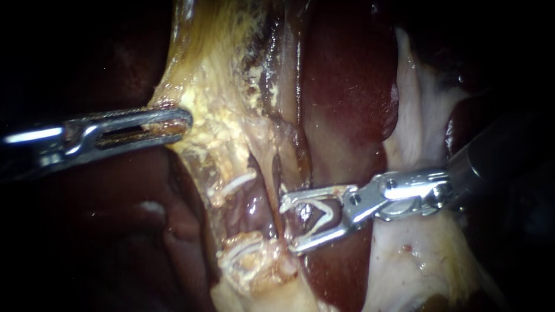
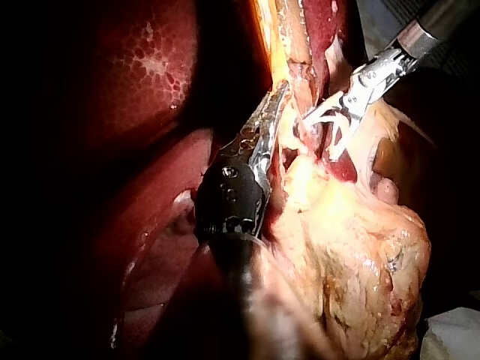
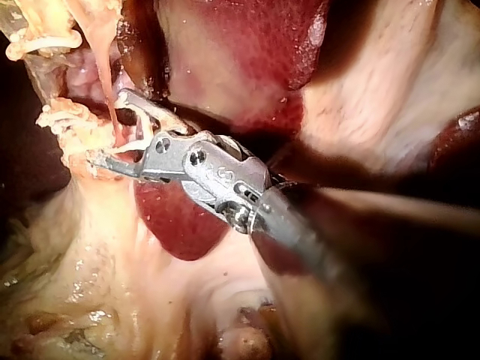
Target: Clipping first clip right tube
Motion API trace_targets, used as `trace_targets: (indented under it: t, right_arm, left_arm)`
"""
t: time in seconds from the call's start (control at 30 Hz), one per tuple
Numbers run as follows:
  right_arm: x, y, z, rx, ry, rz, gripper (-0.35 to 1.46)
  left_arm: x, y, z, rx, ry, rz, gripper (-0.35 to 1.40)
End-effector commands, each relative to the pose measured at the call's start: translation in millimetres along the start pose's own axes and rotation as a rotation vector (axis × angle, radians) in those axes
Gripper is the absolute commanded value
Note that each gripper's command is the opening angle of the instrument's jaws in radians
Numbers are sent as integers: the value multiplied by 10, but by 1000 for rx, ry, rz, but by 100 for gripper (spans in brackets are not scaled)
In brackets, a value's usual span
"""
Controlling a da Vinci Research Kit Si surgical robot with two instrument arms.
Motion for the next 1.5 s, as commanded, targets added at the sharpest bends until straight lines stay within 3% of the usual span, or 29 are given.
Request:
trace_targets:
  t: [0.03,0.27,0.47,0.67,0.8,0.97,1.07,1.5]
  right_arm:
    - [-1,1,4,14,-2,-1,54]
    - [-4,6,16,45,4,5,54]
    - [-3,-2,14,85,32,20,49]
    - [-2,-7,16,136,26,28,34]
    - [-2,-6,19,132,26,30,27]
    - [-3,-4,19,116,26,61,-12]
    - [-3,1,17,105,28,87,-23]
    - [-7,4,16,101,28,87,-29]
  left_arm:
    - [0,0,0,0,0,0,-35]
    - [1,-2,0,-1,-1,0,-35]
    - [1,-3,-1,-2,-1,0,-35]
    - [1,-3,-1,-2,-1,0,-35]
    - [1,-3,-1,-2,-1,0,-35]
    - [1,-3,-1,-2,-1,0,-35]
    - [1,-3,-1,-2,-1,0,-35]
    - [1,-3,-1,-2,-1,0,-35]
